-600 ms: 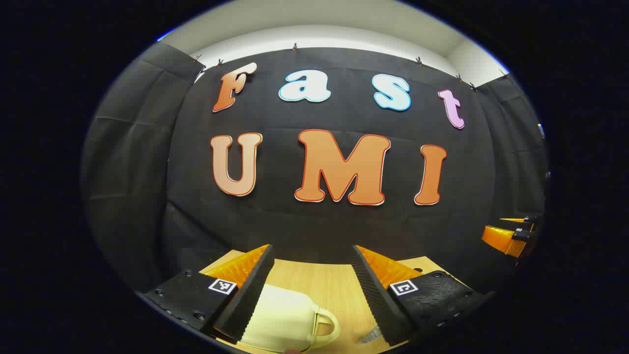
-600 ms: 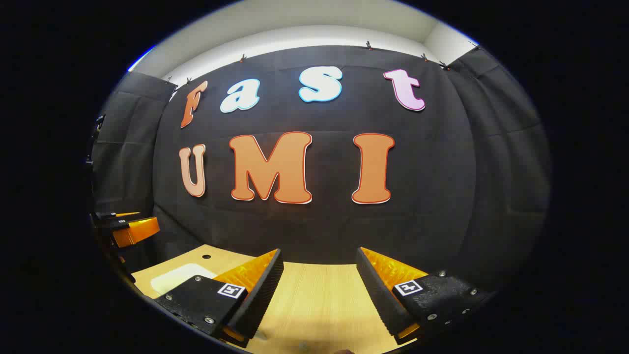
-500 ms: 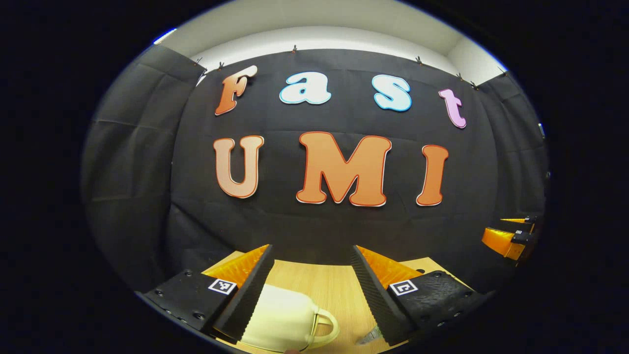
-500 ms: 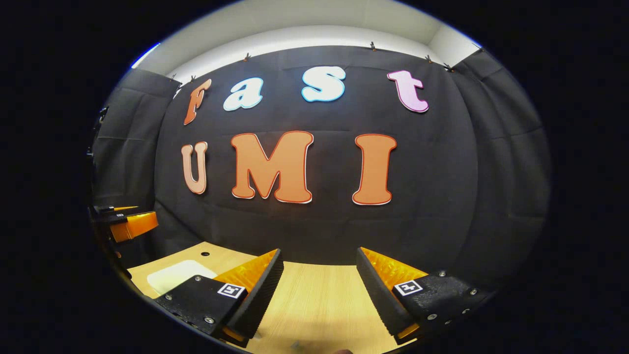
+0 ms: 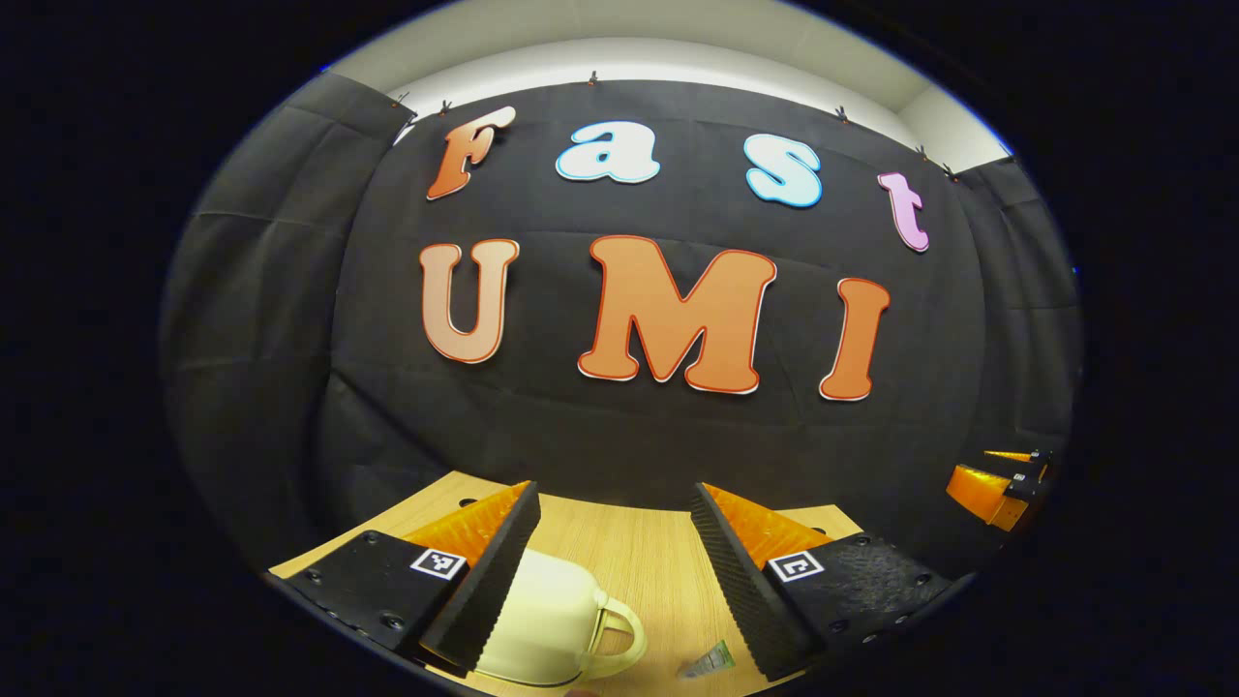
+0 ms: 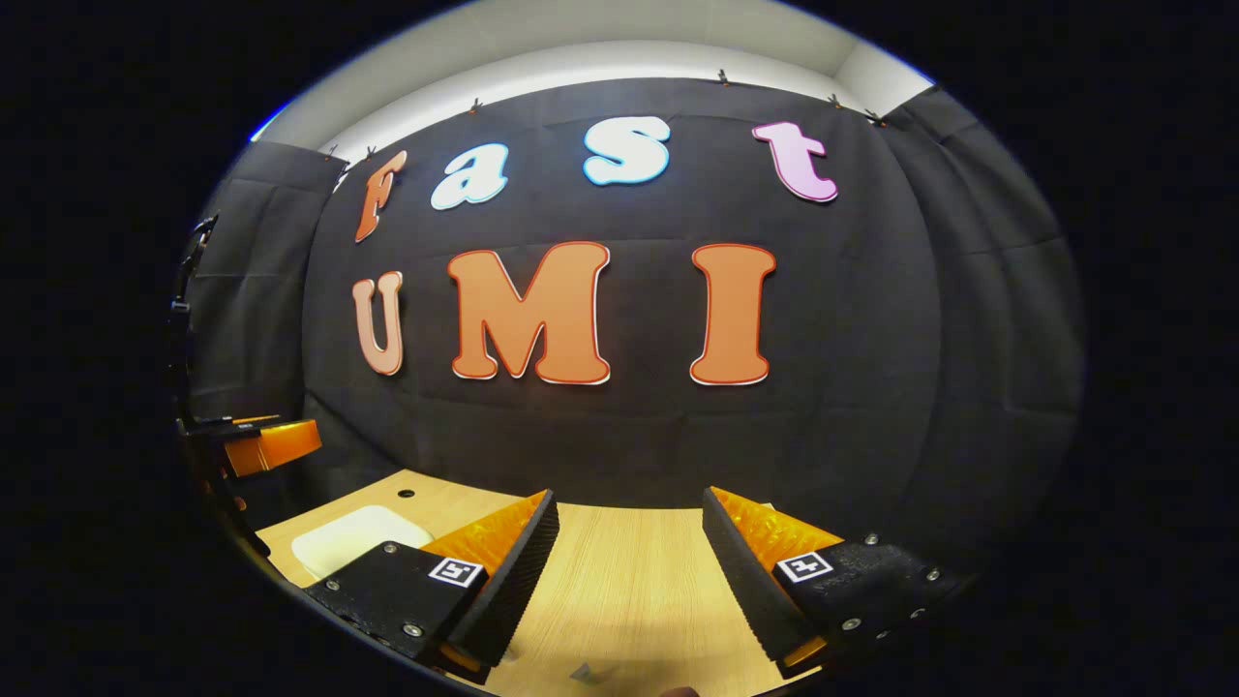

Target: First open the suitcase, pack the skin care products into it, and then close the suitcase.

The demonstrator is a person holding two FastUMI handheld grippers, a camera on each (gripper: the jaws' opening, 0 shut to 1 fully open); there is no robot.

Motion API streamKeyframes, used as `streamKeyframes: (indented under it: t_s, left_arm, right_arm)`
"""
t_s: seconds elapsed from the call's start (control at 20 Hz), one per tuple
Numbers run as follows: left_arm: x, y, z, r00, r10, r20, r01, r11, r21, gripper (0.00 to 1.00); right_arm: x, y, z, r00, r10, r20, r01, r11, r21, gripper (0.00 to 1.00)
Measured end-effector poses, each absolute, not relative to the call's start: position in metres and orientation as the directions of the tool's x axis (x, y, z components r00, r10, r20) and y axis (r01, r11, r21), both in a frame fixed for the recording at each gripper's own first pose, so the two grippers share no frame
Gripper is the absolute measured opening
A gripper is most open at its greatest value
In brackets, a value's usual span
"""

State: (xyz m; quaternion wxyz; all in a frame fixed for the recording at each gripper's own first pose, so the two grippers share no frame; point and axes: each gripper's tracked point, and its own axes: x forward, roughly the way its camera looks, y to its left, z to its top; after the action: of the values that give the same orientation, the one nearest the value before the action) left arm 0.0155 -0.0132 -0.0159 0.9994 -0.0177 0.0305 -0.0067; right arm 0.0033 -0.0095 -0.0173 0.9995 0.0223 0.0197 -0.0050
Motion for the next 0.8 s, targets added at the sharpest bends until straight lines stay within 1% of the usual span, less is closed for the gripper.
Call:
streamKeyframes:
  t_s: [0.2, 0.4, 0.5, 0.55, 0.6, 0.8]
  left_arm:
    - [0.026, 0.006, -0.012, 0.999, -0.032, -0.038, 0.033, 0.999, 0.037, 0.97]
    - [0.034, 0.011, -0.020, 0.996, -0.063, -0.058, 0.067, 0.995, 0.073, 0.97]
    - [0.034, 0.014, -0.028, 0.995, -0.062, -0.073, 0.068, 0.993, 0.095, 0.97]
    - [0.034, 0.014, -0.031, 0.995, -0.060, -0.080, 0.069, 0.991, 0.114, 0.95]
    - [0.033, 0.013, -0.038, 0.994, -0.059, -0.088, 0.071, 0.988, 0.141, 0.98]
    - [0.028, 0.005, -0.077, 0.985, -0.070, -0.160, 0.109, 0.962, 0.250, 0.97]
  right_arm:
    - [0.004, 0.000, -0.018, 0.998, -0.057, -0.037, 0.058, 0.997, 0.050, 0.95]
    - [0.002, 0.010, -0.028, 0.995, -0.076, -0.063, 0.079, 0.996, 0.043, 0.95]
    - [0.001, 0.014, -0.034, 0.994, -0.074, -0.078, 0.077, 0.997, 0.032, 0.95]
    - [0.001, 0.016, -0.034, 0.994, -0.072, -0.081, 0.075, 0.997, 0.031, 0.95]
    - [-0.001, 0.017, -0.035, 0.994, -0.071, -0.083, 0.073, 0.997, 0.031, 0.95]
    - [-0.007, 0.008, -0.045, 0.991, -0.080, -0.103, 0.083, 0.996, 0.027, 0.95]
